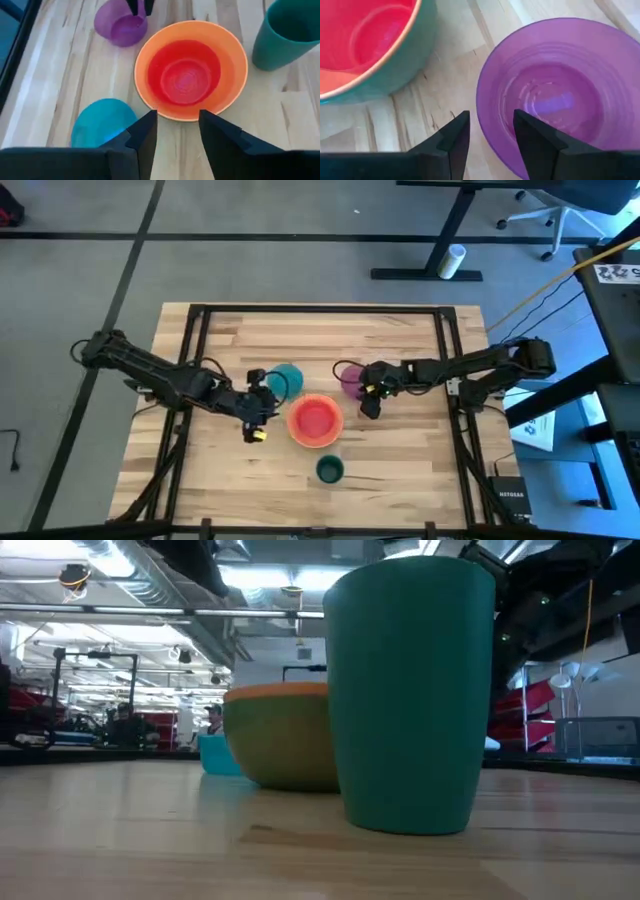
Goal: Nest bowls inside each other
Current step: Stack the violet bowl on top of the red bowl
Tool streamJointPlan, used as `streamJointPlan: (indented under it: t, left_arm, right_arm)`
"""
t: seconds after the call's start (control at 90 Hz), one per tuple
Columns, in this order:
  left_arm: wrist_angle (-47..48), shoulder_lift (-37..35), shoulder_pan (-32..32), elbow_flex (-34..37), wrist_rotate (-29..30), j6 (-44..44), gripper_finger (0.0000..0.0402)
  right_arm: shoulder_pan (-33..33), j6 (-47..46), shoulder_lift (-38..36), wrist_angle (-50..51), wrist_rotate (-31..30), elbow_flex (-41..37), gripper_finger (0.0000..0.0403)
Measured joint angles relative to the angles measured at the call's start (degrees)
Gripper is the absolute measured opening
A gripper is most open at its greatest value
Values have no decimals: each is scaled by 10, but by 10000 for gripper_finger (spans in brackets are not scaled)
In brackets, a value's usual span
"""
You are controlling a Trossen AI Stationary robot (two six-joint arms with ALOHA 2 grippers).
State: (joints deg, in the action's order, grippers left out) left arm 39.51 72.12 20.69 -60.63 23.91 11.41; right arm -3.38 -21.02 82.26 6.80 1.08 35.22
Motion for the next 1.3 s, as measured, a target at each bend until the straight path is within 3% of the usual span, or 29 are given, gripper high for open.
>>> streamJointPlan:
  t: [0.289,0.489,0.711,1.033,1.3]
  left_arm:
    - [1,-1,0,3,4,1,129]
    - [1,-1,0,3,4,1,129]
    - [7,-1,0,3,4,3,129]
    - [9,-1,0,3,4,6,129]
    - [10,-1,0,3,7,9,129]
  right_arm:
    - [0,-11,52,-44,-8,0,129]
    - [0,5,52,-42,-38,0,14]
    - [0,15,43,6,-54,39,1]
    - [42,52,25,169,-77,193,0]
    - [121,58,38,154,-92,263,0]
